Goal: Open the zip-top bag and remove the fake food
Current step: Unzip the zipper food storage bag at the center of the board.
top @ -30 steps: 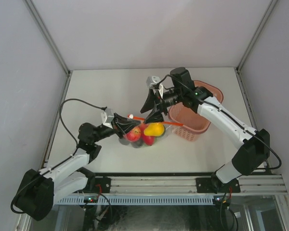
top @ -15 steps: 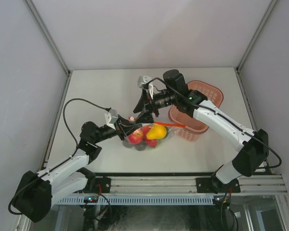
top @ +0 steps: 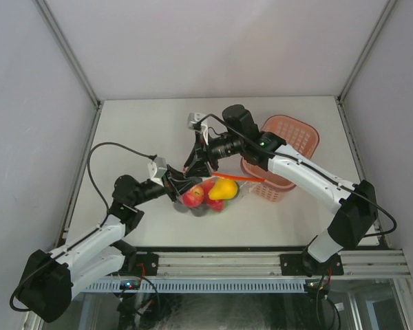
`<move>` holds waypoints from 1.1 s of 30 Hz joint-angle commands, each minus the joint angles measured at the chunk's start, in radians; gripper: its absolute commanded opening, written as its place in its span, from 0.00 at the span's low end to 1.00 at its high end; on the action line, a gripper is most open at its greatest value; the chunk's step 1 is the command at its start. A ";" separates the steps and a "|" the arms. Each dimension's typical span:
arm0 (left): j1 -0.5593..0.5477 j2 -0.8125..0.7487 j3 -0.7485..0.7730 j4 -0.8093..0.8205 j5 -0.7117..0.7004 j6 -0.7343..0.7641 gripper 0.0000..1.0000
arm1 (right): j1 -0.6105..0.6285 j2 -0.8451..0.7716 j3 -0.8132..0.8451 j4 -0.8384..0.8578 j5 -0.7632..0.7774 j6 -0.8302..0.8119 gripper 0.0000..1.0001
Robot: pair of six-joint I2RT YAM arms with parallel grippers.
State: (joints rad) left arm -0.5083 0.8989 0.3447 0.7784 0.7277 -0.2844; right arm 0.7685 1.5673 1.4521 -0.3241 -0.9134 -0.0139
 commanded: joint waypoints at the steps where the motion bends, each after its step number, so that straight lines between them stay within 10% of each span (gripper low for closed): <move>1: -0.006 -0.026 0.041 0.021 -0.014 0.014 0.00 | 0.003 -0.006 0.025 0.036 -0.001 0.016 0.37; 12: 0.000 -0.080 0.025 -0.010 -0.025 0.008 0.00 | -0.014 -0.014 0.025 0.022 -0.021 0.001 0.00; 33: 0.092 -0.168 -0.035 0.007 -0.043 -0.094 0.00 | -0.065 -0.068 0.009 -0.012 -0.044 -0.055 0.00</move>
State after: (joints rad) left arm -0.4362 0.7605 0.3305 0.7013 0.7063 -0.3489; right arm 0.7254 1.5570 1.4521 -0.3340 -0.9459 -0.0452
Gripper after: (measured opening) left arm 0.005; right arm 0.087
